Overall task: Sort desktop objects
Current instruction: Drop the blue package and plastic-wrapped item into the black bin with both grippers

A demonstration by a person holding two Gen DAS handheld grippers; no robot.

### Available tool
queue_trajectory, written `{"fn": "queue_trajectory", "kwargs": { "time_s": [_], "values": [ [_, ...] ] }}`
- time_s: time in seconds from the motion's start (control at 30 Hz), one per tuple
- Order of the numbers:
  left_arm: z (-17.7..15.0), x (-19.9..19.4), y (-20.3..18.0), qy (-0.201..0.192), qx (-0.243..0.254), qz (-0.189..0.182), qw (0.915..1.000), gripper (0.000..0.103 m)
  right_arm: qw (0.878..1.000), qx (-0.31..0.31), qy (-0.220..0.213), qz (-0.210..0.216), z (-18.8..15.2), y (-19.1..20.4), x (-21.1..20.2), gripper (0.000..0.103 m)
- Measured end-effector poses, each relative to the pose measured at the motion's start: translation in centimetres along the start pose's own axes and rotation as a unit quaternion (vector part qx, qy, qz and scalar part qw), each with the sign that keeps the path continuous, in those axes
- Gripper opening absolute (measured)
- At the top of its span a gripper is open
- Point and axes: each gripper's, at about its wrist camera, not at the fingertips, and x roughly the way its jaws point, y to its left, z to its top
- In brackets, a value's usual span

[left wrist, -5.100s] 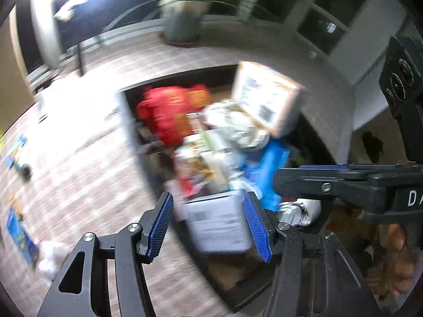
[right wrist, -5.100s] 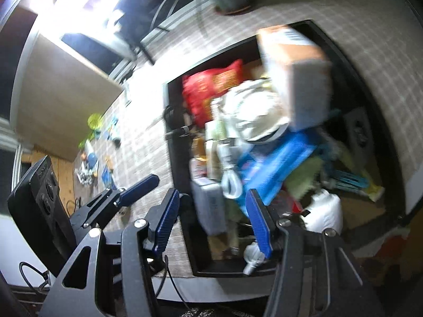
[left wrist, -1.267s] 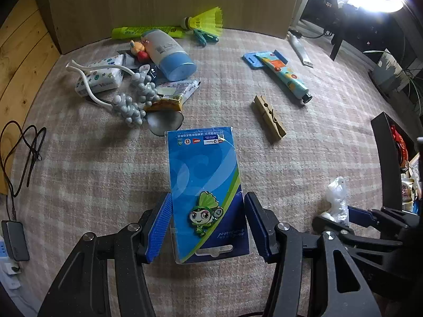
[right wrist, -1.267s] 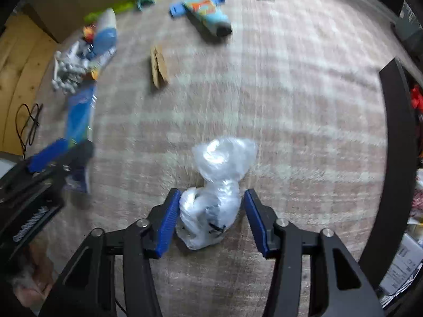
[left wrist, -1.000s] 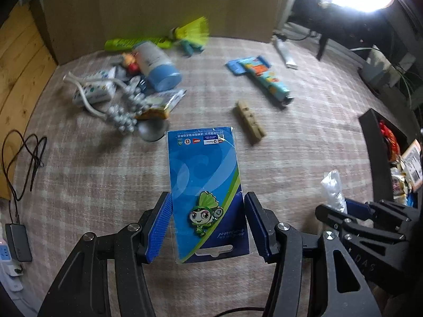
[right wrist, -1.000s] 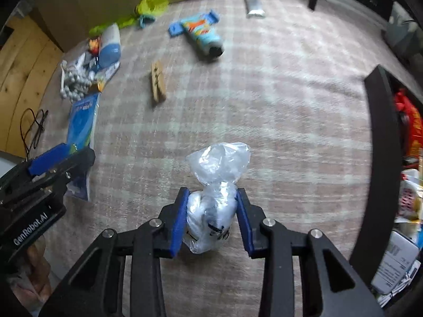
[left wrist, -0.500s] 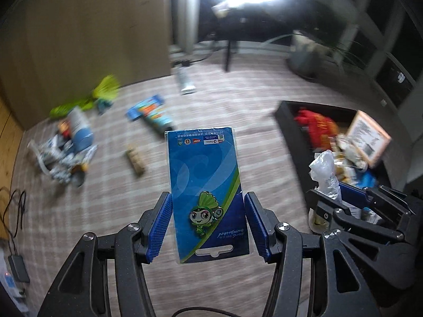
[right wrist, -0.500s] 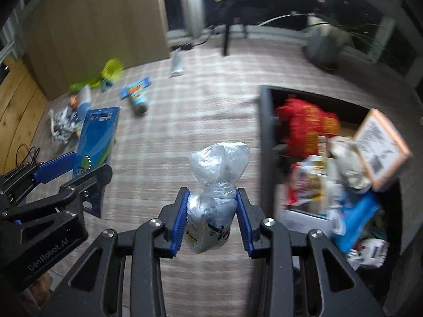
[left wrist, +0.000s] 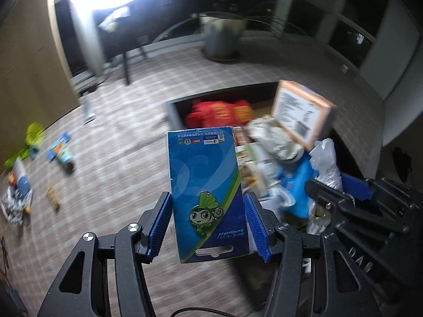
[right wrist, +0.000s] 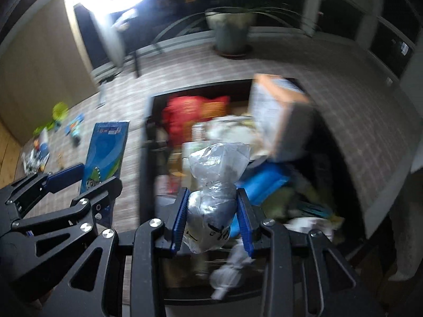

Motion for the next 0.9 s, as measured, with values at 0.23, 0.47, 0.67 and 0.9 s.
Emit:
{"fn": "queue_trajectory", "kwargs": {
  "time_s": [0.23, 0.47, 0.67, 0.9],
  "values": [
    [1.9, 1.9, -6.6, 0.013, 0.043, -0.032, 0.9985, 0.054, 0.997, 0.070, -0.001, -0.017, 0.8, -8.4, -0.9, 0.035],
    [2.7, 2.8, -10.5, 0.016, 0.076, -0.037, 0.9963, 0.054, 0.995, 0.097, 0.006, -0.026, 0.4, -11.4, -0.8, 0.035],
    [3.2, 2.4, -11.0, 0.005, 0.080, -0.018, 0.9966, 0.056, 0.996, 0.090, 0.003, -0.028, 0.8, -11.5, -0.8, 0.041],
    [3.6, 1.8, -9.8, -0.004, 0.065, -0.013, 0.9978, 0.056, 0.997, 0.081, -0.008, -0.016, 1.2, -10.9, -1.1, 0.041]
  ]
}}
